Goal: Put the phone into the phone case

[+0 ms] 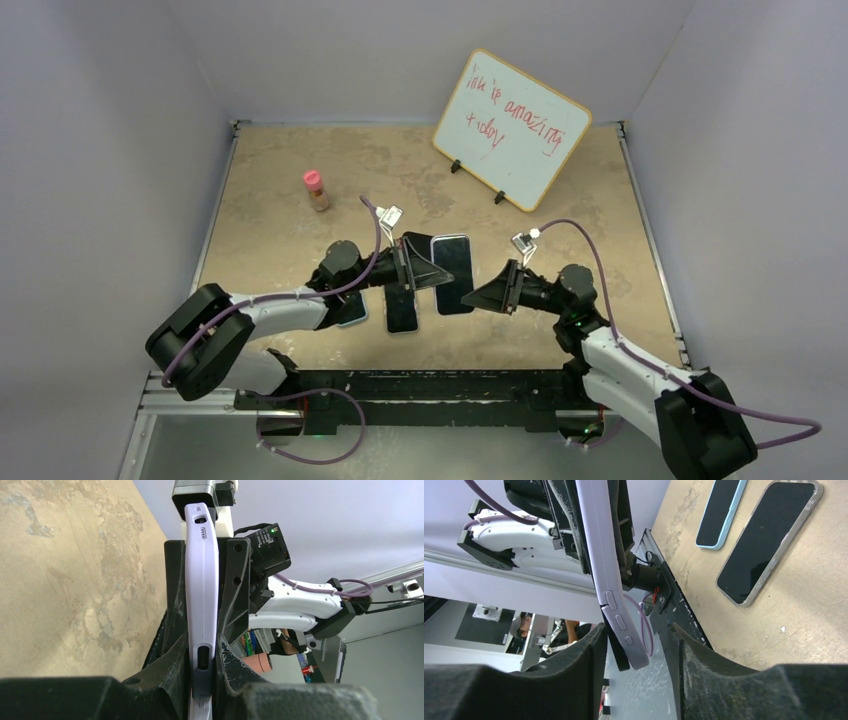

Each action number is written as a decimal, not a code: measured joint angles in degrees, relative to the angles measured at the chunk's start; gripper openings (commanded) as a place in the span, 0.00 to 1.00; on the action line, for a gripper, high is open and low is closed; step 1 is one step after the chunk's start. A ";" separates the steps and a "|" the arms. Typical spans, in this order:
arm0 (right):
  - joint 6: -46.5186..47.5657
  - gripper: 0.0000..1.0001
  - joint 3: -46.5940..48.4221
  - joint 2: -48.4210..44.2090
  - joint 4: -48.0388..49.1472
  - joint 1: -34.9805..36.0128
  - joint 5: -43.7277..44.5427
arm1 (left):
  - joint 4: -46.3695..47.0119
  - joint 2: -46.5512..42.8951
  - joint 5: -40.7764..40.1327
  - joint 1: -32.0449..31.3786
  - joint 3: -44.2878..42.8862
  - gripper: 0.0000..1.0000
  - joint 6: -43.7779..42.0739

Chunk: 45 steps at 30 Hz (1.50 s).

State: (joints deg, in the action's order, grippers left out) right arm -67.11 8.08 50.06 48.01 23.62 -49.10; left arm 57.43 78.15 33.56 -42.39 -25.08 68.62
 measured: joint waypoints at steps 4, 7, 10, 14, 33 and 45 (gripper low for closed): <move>-0.81 0.16 0.00 2.14 2.10 0.02 -0.52 | -2.51 -0.04 -0.59 0.00 -0.42 0.00 -2.08; -0.70 0.00 0.00 3.34 2.95 0.07 -1.68 | -7.74 -0.98 -1.20 0.02 -1.36 0.00 -4.09; -0.55 0.00 0.02 3.61 3.61 0.13 -1.84 | -14.73 -3.26 -2.25 -0.02 -3.13 0.00 -7.06; -0.76 0.00 0.50 3.61 3.45 0.17 -1.33 | -22.51 -5.75 -2.99 -0.17 -5.90 0.00 -11.91; -2.34 0.00 1.42 6.88 2.23 2.71 -0.39 | -20.28 -6.75 -2.29 0.37 -5.01 0.00 -14.32; -1.14 0.61 1.66 4.13 -0.50 3.06 0.63 | -20.28 -8.07 1.92 0.61 -5.01 0.00 -14.21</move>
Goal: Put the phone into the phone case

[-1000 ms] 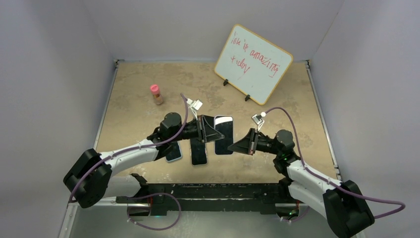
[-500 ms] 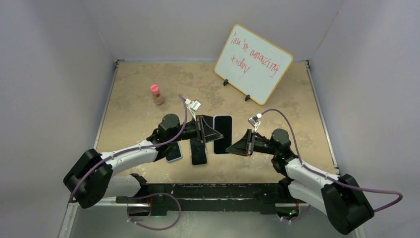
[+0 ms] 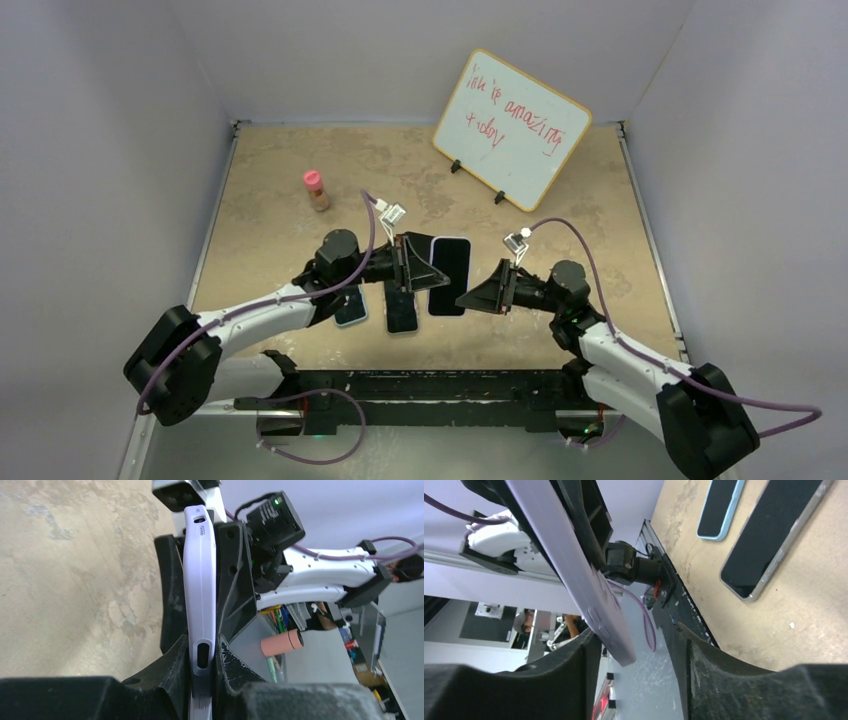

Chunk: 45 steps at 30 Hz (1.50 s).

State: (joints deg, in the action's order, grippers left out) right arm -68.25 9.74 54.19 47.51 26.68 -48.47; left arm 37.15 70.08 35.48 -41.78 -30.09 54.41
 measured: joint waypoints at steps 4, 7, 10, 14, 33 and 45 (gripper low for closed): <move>1.79 0.70 1.79 -3.91 -4.94 0.00 1.38 | -1.01 -2.16 3.89 -0.04 0.00 0.00 -0.92; 3.30 0.71 3.93 -7.30 -8.13 0.00 2.69 | -3.28 -4.66 6.38 -0.04 0.00 0.00 -2.62; 4.57 0.68 6.01 -9.55 -9.92 0.00 4.02 | -5.35 -6.56 8.59 -0.04 0.00 0.00 -3.98; 5.49 0.57 8.87 -9.53 -10.75 0.00 4.35 | -6.82 -7.72 10.56 -0.17 0.24 0.00 -4.72; 12.81 0.05 14.25 -4.07 -16.20 -0.07 7.45 | -27.50 -6.80 5.70 -0.35 -4.76 0.00 -11.28; 12.87 0.64 13.77 -4.76 -18.80 -0.09 7.69 | -9.55 -4.59 6.86 -0.57 4.81 0.00 -1.25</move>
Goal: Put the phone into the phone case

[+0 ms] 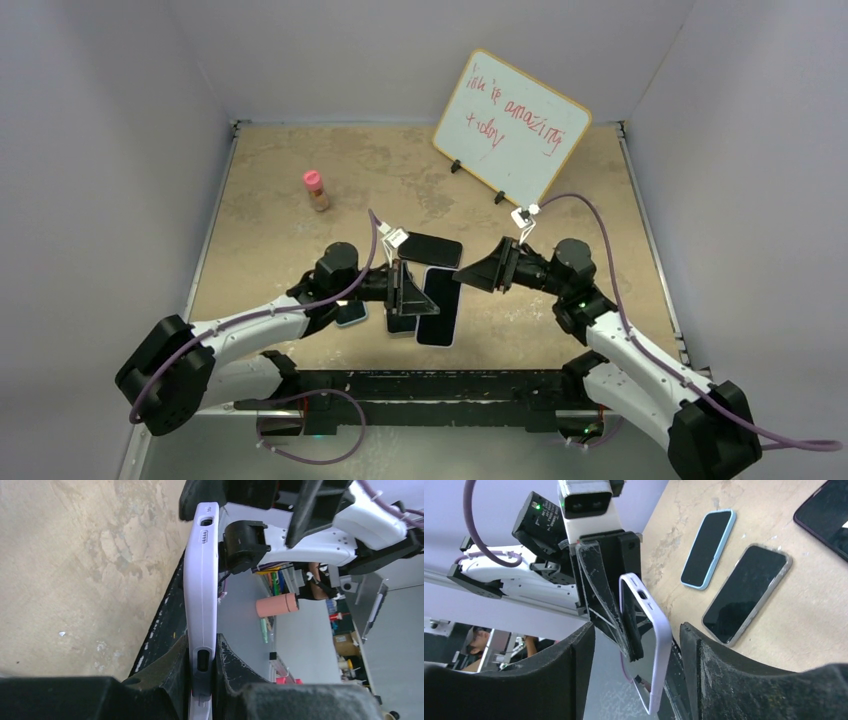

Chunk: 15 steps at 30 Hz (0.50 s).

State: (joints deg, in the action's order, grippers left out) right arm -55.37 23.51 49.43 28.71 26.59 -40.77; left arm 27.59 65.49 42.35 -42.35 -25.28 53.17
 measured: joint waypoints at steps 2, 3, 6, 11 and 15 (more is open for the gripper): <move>-0.94 0.63 -1.60 0.09 1.51 0.00 -0.46 | 3.02 0.63 0.33 0.00 0.81 0.00 1.97; -1.57 0.62 -2.40 0.26 2.34 0.00 -0.72 | 4.72 0.92 0.50 0.00 0.83 0.00 2.89; -3.69 0.55 -4.11 2.14 5.60 0.02 -1.40 | 8.59 1.05 0.63 0.00 0.83 0.00 4.28; -7.43 0.23 -4.31 7.06 12.70 0.02 -3.82 | 10.84 2.29 0.63 0.22 0.83 0.07 5.01; -9.38 0.00 -4.31 8.41 17.31 0.04 -5.07 | 10.78 2.58 0.46 0.37 0.83 0.31 5.92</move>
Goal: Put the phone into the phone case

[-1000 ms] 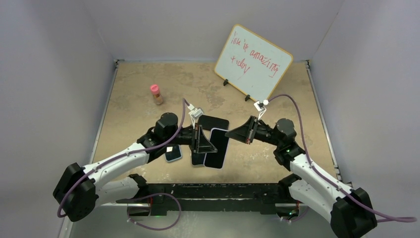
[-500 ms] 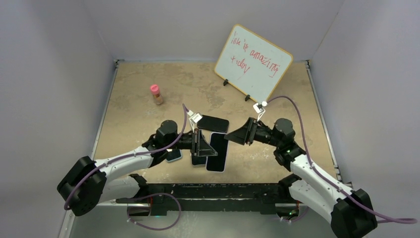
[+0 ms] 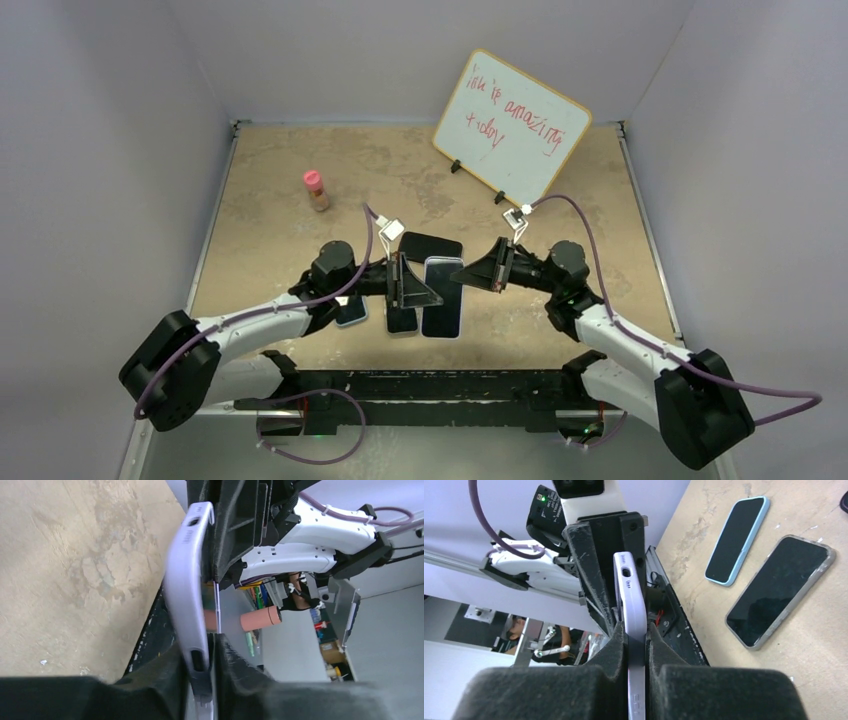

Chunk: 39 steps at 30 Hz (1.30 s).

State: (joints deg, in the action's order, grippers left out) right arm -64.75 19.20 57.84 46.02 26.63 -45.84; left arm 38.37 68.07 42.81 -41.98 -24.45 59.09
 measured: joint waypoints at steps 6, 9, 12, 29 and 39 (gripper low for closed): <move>-3.45 0.00 -0.85 -0.52 2.05 0.00 2.64 | -0.42 -3.80 -0.31 -0.09 0.00 0.58 -0.13; -4.72 0.00 -1.05 -2.16 2.16 0.02 4.81 | -1.49 -5.66 -0.87 -0.09 0.00 0.52 -0.35; -5.31 0.00 -1.07 -3.76 2.34 -0.07 7.69 | -3.28 -6.21 -1.03 -0.09 0.00 0.48 -1.14; -3.96 0.00 -2.54 -6.43 0.02 -0.39 13.88 | -22.23 -8.31 -4.11 -0.22 -3.93 0.25 -9.35; -0.15 0.00 -2.36 -4.48 -7.91 -0.63 16.79 | -39.06 -9.77 -13.11 -0.20 -9.20 0.86 -19.26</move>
State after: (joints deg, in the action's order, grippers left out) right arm -64.90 16.84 53.36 38.11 26.00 -29.06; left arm -0.69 58.30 29.69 -42.17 -33.65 39.83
